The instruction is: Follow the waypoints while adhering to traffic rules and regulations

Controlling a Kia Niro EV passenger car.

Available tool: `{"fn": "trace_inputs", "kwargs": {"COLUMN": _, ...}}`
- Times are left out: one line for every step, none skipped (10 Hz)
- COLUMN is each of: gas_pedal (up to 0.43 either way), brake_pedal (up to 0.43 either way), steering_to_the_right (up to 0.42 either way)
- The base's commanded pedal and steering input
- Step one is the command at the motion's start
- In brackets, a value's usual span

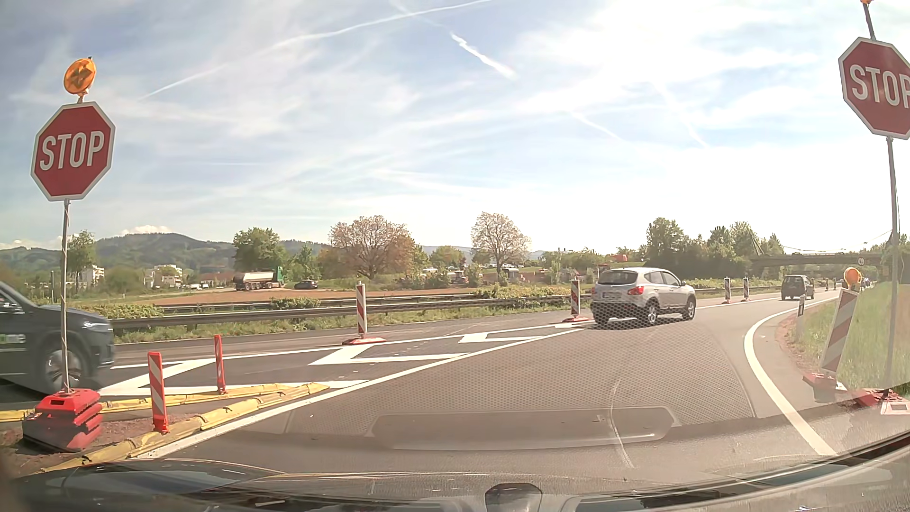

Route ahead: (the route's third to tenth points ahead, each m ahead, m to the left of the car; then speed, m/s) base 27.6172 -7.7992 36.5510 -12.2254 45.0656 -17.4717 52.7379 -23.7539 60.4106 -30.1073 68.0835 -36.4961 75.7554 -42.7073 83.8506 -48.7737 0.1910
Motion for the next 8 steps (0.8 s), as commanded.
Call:
{"fn": "trace_inputs", "kwargs": {"gas_pedal": 0.000, "brake_pedal": 0.299, "steering_to_the_right": 0.194}}
{"fn": "trace_inputs", "kwargs": {"gas_pedal": 0.000, "brake_pedal": 0.293, "steering_to_the_right": 0.194}}
{"fn": "trace_inputs", "kwargs": {"gas_pedal": 0.000, "brake_pedal": 0.280, "steering_to_the_right": 0.194}}
{"fn": "trace_inputs", "kwargs": {"gas_pedal": 0.000, "brake_pedal": 0.287, "steering_to_the_right": 0.193}}
{"fn": "trace_inputs", "kwargs": {"gas_pedal": 0.000, "brake_pedal": 0.280, "steering_to_the_right": 0.192}}
{"fn": "trace_inputs", "kwargs": {"gas_pedal": 0.000, "brake_pedal": 0.274, "steering_to_the_right": 0.193}}
{"fn": "trace_inputs", "kwargs": {"gas_pedal": 0.000, "brake_pedal": 0.268, "steering_to_the_right": 0.192}}
{"fn": "trace_inputs", "kwargs": {"gas_pedal": 0.000, "brake_pedal": 0.268, "steering_to_the_right": 0.191}}
